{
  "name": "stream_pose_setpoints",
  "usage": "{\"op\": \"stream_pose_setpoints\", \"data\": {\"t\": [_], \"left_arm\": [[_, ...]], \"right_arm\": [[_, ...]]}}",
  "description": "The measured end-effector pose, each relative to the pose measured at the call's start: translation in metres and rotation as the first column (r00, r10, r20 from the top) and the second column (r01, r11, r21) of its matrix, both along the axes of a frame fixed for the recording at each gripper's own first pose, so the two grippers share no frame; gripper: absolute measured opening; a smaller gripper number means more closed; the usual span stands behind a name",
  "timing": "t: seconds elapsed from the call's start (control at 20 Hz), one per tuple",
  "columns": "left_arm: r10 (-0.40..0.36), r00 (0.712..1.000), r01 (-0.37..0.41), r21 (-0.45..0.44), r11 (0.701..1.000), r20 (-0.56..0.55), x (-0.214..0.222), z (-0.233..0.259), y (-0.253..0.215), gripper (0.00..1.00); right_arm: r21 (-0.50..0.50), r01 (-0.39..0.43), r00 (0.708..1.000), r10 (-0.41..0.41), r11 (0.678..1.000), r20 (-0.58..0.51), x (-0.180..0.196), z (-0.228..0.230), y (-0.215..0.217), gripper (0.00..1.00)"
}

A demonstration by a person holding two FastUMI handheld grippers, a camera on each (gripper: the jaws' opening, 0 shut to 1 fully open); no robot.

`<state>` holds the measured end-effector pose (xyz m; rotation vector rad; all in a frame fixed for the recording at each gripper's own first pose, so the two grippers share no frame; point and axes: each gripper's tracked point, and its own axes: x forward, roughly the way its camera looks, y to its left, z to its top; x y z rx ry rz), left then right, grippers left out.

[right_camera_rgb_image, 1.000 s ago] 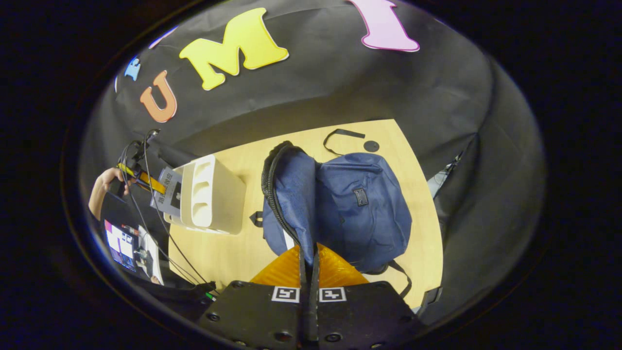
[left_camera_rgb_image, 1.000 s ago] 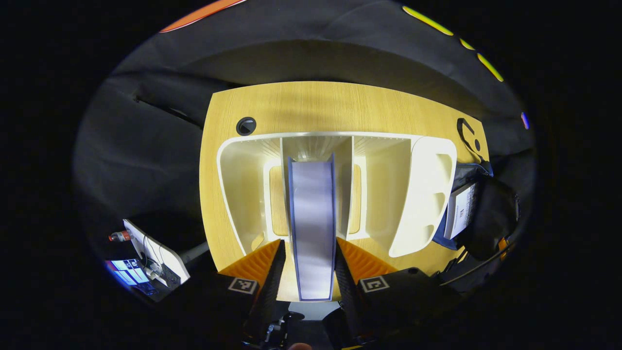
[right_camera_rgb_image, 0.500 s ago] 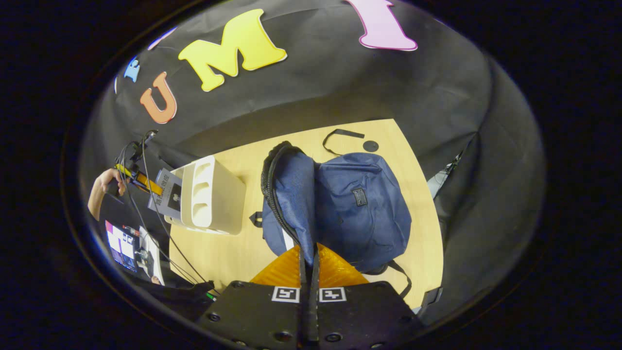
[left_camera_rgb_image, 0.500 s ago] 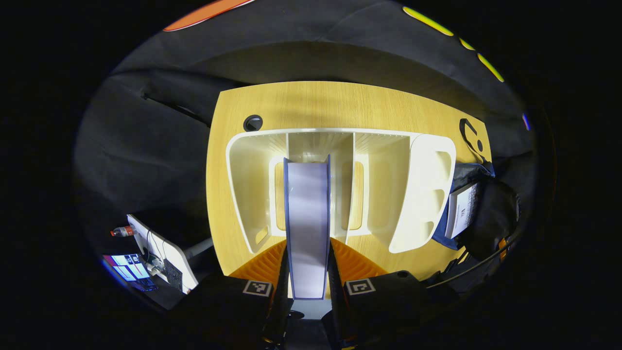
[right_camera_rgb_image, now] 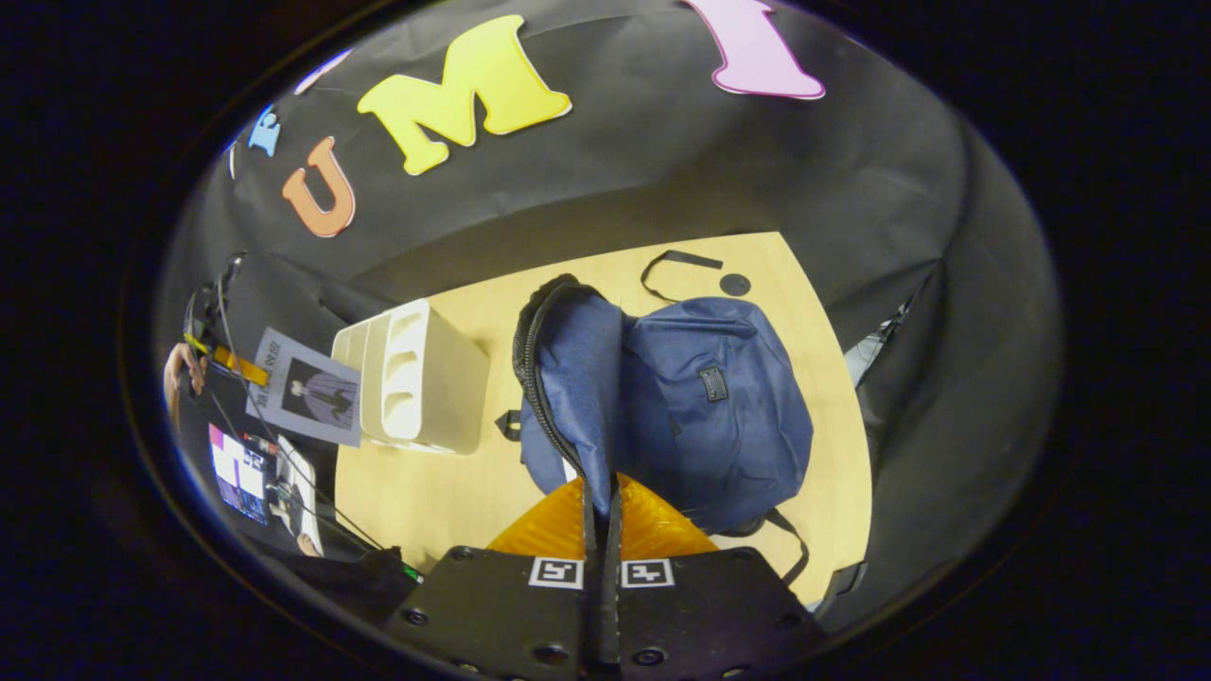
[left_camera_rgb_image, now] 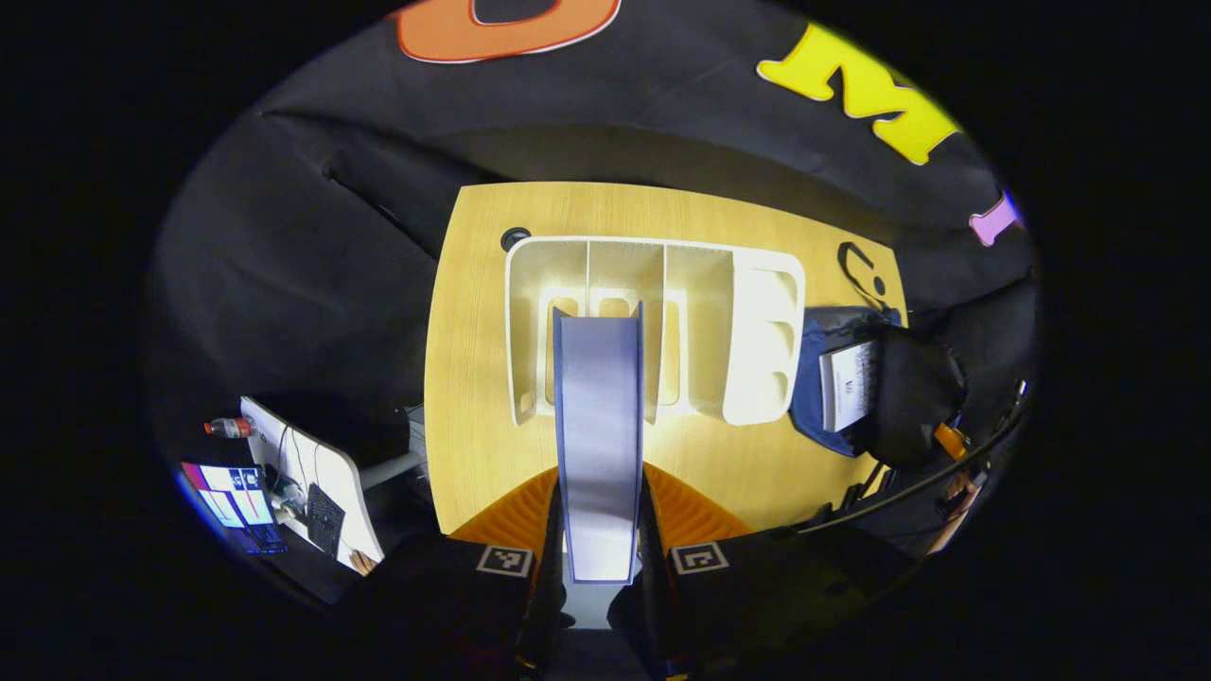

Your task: Open the schoolbag, grab two books from the bookshelf and put them into the schoolbag.

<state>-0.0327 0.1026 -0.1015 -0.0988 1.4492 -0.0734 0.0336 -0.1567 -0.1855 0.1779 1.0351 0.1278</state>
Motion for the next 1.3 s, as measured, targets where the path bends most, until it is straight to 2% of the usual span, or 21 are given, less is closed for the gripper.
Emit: {"op": "stream_pose_setpoints", "data": {"t": [0.1,0.15,0.25,0.3,0.35,0.45,0.55,0.65,0.85,0.95,1.0,1.15,1.3], "left_arm": [[0.023,0.999,-0.021,-0.043,0.999,0.047,-0.010,0.026,-0.002,0.36],[0.036,0.997,-0.031,-0.070,0.997,0.067,-0.015,0.037,-0.006,0.39],[0.046,0.992,-0.031,-0.127,0.991,0.115,-0.019,0.057,-0.020,0.34],[0.052,0.989,-0.030,-0.157,0.987,0.141,-0.019,0.064,-0.030,0.38],[0.053,0.985,-0.022,-0.189,0.982,0.163,-0.020,0.068,-0.041,0.38],[0.040,0.982,0.010,-0.269,0.963,0.182,-0.022,0.075,-0.072,0.37],[0.036,0.982,0.035,-0.364,0.931,0.188,-0.025,0.074,-0.112,0.37],[0.030,0.981,0.063,-0.459,0.886,0.192,-0.027,0.066,-0.150,0.37],[0.015,0.987,0.082,-0.580,0.810,0.160,-0.038,0.032,-0.218,0.37],[0.025,0.990,0.070,-0.647,0.760,0.136,-0.044,0.019,-0.249,0.37],[0.034,0.992,0.058,-0.663,0.747,0.125,-0.044,0.008,-0.265,0.37],[0.036,0.993,0.049,-0.651,0.758,0.117,-0.044,-0.035,-0.304,0.37],[0.026,0.997,0.029,-0.671,0.741,0.072,-0.050,-0.070,-0.348,0.37]], "right_arm": [[-0.001,-0.004,1.000,0.004,1.000,0.002,0.000,0.002,0.001,0.00],[-0.003,-0.006,1.000,0.006,1.000,0.004,-0.001,0.002,0.002,0.00],[-0.005,-0.012,1.000,0.012,1.000,0.004,-0.003,0.002,0.003,0.00],[-0.007,-0.013,1.000,0.013,1.000,0.004,-0.003,0.002,0.002,0.00],[-0.009,-0.014,1.000,0.014,1.000,0.007,-0.004,0.002,0.002,0.00],[-0.010,-0.012,1.000,0.013,1.000,0.011,-0.005,0.004,0.001,0.00],[-0.010,-0.010,1.000,0.010,1.000,0.013,-0.005,0.005,0.002,0.00],[-0.010,-0.008,1.000,0.008,1.000,0.016,-0.006,0.006,0.001,0.00],[-0.014,-0.003,1.000,0.003,1.000,0.019,-0.006,0.007,-0.002,0.00],[-0.021,-0.002,1.000,0.002,1.000,0.020,-0.005,0.010,-0.005,0.00],[-0.023,0.000,1.000,0.001,1.000,0.021,-0.004,0.011,-0.007,0.00],[-0.026,0.007,1.000,-0.007,1.000,0.018,-0.005,0.012,-0.012,0.00],[-0.027,0.009,1.000,-0.009,1.000,0.012,-0.004,0.013,-0.016,0.00]]}}
